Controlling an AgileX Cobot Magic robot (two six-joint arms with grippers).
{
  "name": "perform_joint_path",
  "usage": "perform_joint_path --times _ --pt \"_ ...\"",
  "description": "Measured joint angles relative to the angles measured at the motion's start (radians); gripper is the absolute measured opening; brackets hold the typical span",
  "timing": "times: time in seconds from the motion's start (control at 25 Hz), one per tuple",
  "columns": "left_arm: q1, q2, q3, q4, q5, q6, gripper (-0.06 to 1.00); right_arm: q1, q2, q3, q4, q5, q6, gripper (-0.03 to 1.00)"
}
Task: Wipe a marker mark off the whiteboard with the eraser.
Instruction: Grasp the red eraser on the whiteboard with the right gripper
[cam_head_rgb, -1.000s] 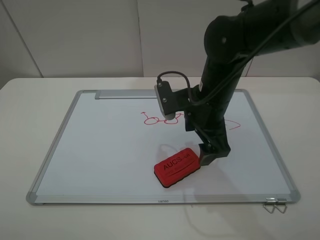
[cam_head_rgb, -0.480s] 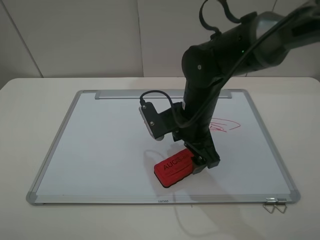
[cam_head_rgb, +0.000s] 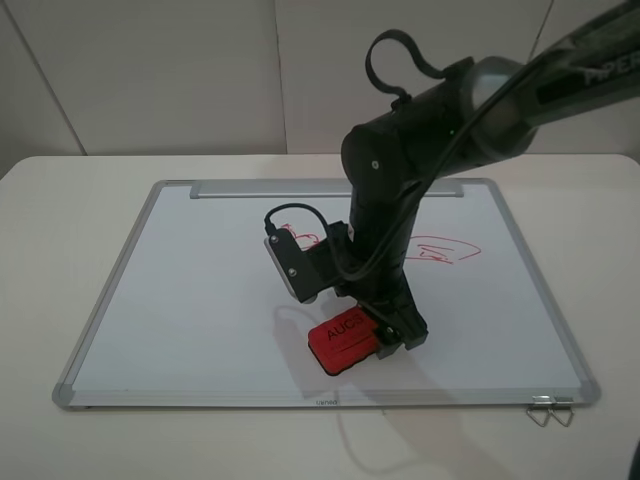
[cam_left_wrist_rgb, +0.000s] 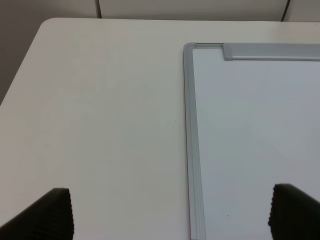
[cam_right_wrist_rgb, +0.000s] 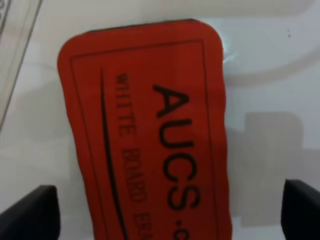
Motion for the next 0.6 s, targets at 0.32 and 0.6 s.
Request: perform_joint_path --times 0.32,0.6 --pt "0.0 0.0 0.0 0.0 0.0 0.0 0.78 0.001 0.012 -0.001 -0.001 -0.021 0.0 0.77" --pt "0.0 0.0 0.0 0.0 0.0 0.0 0.78 0.001 0.027 -0.001 -0.008 -0.021 0.0 0.75"
